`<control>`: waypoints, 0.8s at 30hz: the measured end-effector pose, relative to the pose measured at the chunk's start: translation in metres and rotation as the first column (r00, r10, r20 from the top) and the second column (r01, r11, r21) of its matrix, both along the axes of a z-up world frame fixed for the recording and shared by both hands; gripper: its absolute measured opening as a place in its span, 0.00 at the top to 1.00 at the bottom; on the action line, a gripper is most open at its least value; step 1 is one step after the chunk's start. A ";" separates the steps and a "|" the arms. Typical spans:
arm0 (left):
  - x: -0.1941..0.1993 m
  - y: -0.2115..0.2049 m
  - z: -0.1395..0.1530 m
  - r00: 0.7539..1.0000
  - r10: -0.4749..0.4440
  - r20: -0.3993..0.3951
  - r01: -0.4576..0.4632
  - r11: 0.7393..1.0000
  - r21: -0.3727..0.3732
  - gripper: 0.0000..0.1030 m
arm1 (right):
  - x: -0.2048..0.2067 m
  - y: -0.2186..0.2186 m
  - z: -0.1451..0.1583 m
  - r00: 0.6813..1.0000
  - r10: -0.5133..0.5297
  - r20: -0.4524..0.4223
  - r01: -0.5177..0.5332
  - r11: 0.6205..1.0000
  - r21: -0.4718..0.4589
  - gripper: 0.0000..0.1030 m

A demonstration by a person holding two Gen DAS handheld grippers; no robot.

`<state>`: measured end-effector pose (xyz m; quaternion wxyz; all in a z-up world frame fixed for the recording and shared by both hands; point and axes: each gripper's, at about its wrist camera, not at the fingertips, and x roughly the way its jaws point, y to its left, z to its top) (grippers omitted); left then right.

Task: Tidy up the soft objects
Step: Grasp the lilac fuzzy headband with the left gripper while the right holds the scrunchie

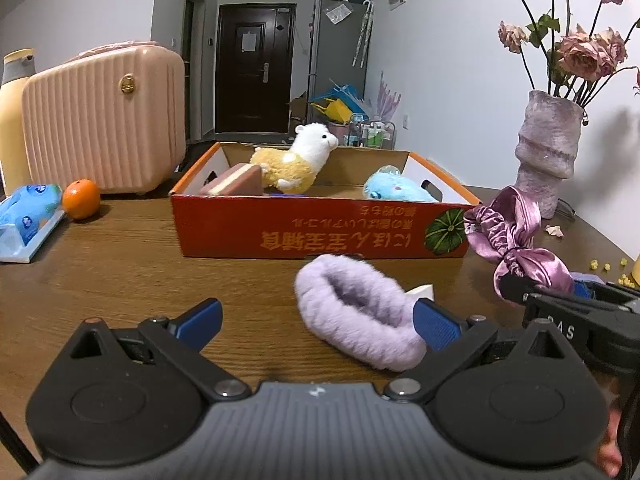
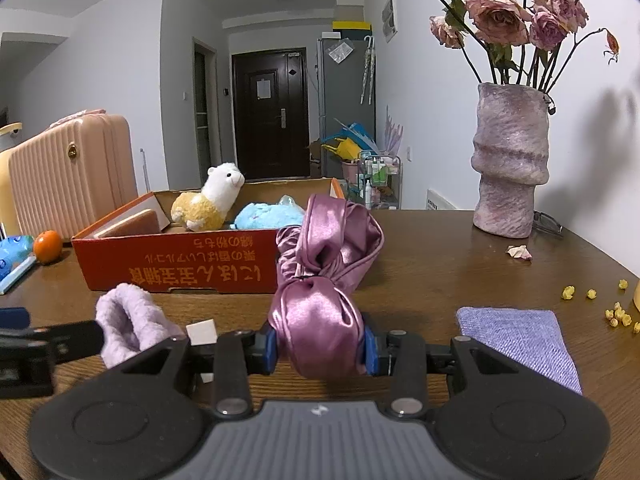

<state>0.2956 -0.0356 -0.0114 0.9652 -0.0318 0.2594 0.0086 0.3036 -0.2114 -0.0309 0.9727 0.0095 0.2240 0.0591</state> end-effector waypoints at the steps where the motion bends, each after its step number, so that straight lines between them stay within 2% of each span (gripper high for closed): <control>1: 0.002 -0.003 -0.001 1.000 0.002 -0.001 -0.002 1.000 -0.001 0.00 | 0.000 -0.001 0.001 1.000 0.002 0.001 -0.002 1.000 0.003 0.62; 5: 0.010 -0.013 -0.003 1.000 0.022 -0.011 -0.022 1.000 0.004 0.00 | -0.001 -0.003 0.003 1.000 0.000 0.015 0.000 1.000 0.002 0.62; 10: 0.023 -0.019 -0.005 0.998 0.047 -0.032 -0.047 0.999 -0.026 0.00 | 0.000 -0.006 0.004 1.000 -0.002 0.019 0.002 1.000 0.007 0.62; 17: 0.036 -0.023 -0.010 0.995 0.091 -0.052 -0.091 0.996 -0.015 0.00 | 0.000 -0.006 0.003 1.000 0.001 0.015 -0.001 1.000 0.008 0.62; 20: 0.041 -0.019 -0.015 0.991 0.103 -0.081 -0.104 0.994 -0.016 0.00 | 0.000 -0.005 0.002 1.000 0.006 0.011 -0.006 1.000 0.006 0.62; 24: 0.048 -0.011 -0.021 0.985 0.106 -0.133 -0.114 0.992 -0.052 0.00 | 0.000 -0.005 0.002 1.000 0.009 0.008 -0.009 1.000 0.002 0.62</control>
